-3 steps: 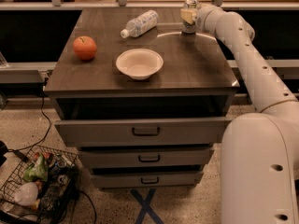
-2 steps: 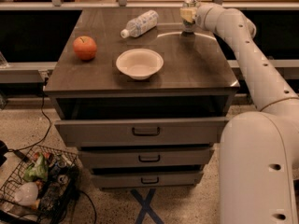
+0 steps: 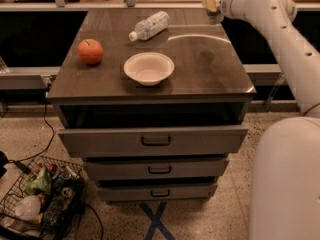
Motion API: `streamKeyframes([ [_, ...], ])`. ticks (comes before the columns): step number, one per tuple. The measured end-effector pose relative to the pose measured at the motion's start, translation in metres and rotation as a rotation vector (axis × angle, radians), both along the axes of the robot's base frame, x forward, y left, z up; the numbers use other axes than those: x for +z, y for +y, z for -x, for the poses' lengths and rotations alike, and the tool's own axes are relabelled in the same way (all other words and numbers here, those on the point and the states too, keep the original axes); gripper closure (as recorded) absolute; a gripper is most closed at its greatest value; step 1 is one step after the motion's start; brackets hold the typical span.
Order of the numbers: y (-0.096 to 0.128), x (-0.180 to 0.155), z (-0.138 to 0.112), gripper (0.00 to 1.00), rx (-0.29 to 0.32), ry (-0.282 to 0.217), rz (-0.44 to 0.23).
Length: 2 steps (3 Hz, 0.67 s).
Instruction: Place 7up can into paper bowl
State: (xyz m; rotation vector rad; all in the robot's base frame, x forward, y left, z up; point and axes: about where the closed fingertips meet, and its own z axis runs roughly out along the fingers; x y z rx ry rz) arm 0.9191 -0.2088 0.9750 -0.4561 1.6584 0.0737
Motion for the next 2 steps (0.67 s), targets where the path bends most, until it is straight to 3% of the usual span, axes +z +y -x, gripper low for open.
streamKeyframes([
  [1, -0.005, 0.022, 0.032, 1.00, -0.018, 0.037, 0.004],
  [2, 0.004, 0.041, 0.074, 1.00, 0.000, 0.058, -0.033],
])
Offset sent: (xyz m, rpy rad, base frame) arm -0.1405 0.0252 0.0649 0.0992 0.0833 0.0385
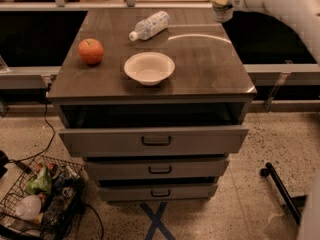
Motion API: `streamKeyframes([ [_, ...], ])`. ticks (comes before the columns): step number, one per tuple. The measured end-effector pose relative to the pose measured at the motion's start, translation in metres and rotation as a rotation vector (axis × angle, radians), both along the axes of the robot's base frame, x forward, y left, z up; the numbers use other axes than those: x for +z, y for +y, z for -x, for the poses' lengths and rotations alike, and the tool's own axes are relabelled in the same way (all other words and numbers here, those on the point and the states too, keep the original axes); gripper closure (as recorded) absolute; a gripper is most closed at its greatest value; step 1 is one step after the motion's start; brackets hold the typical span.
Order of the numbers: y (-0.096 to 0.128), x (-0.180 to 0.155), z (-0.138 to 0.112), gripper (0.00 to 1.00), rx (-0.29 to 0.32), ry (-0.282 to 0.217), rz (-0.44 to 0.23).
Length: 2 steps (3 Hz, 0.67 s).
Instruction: Place 7up can into paper bowl
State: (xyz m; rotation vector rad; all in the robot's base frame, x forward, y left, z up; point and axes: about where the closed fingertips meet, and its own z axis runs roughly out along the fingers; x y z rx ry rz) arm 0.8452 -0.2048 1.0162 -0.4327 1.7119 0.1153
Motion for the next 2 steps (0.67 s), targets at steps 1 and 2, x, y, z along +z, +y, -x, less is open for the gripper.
streamKeyframes([
  [1, 0.017, 0.014, 0.046, 1.00, 0.025, -0.003, -0.045],
  [2, 0.035, 0.021, 0.092, 1.00, 0.051, -0.025, -0.094],
])
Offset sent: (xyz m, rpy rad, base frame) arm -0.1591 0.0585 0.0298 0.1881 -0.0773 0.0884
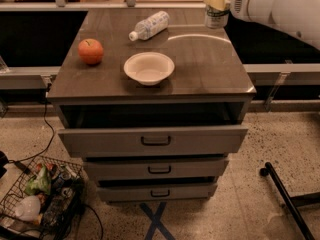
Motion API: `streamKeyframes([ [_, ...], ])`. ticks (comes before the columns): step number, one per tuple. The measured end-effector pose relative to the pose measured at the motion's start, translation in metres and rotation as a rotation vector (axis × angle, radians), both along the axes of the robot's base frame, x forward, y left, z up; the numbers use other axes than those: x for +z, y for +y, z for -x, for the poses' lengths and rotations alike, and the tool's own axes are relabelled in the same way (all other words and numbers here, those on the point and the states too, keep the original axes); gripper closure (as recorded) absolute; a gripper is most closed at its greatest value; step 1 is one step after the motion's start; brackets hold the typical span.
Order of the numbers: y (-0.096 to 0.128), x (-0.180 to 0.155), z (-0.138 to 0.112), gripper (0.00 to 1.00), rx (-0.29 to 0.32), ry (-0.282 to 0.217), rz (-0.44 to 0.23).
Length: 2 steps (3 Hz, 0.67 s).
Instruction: Place 7up can into paper bowl
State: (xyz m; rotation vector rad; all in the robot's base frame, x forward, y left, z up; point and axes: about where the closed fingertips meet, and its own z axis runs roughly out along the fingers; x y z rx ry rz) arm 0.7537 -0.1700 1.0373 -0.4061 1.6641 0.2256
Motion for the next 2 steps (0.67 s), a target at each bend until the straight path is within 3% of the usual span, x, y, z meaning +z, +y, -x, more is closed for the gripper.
streamKeyframes([
  [1, 0.020, -0.003, 0.035, 1.00, 0.042, -0.018, -0.065],
  [2, 0.035, -0.008, 0.054, 1.00, 0.088, -0.035, -0.121],
])
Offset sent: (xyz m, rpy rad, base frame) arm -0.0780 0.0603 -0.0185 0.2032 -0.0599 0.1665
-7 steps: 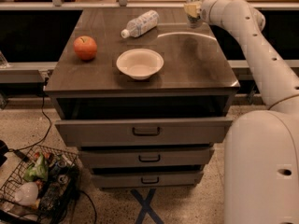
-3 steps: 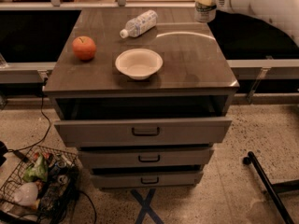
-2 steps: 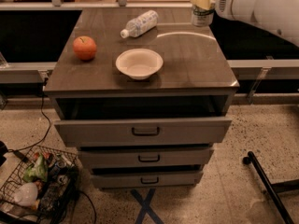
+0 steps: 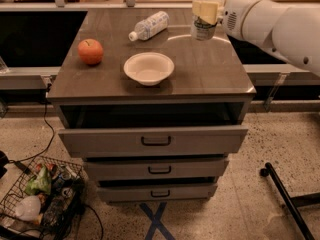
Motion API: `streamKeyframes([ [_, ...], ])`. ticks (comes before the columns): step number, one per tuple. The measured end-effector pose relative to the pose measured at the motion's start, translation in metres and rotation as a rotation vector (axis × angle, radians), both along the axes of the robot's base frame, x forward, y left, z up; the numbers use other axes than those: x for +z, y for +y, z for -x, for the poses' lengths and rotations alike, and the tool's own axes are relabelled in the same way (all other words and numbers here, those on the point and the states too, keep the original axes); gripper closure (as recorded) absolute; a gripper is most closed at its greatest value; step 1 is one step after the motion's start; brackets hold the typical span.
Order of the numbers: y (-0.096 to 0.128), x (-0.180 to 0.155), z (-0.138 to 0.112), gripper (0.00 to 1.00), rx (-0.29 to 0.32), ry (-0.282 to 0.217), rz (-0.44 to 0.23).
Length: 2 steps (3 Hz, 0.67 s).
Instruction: Place 7up can into paper bowl
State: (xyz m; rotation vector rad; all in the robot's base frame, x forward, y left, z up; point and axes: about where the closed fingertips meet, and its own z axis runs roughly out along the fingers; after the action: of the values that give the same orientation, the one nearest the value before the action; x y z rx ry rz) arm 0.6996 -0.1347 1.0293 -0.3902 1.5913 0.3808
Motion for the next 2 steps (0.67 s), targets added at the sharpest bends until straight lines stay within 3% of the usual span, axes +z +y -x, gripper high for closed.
streamKeyframes([
  [1, 0.021, -0.008, 0.009, 1.00, 0.065, -0.018, -0.059],
  [2, 0.046, -0.021, 0.013, 1.00, 0.124, -0.042, -0.067],
])
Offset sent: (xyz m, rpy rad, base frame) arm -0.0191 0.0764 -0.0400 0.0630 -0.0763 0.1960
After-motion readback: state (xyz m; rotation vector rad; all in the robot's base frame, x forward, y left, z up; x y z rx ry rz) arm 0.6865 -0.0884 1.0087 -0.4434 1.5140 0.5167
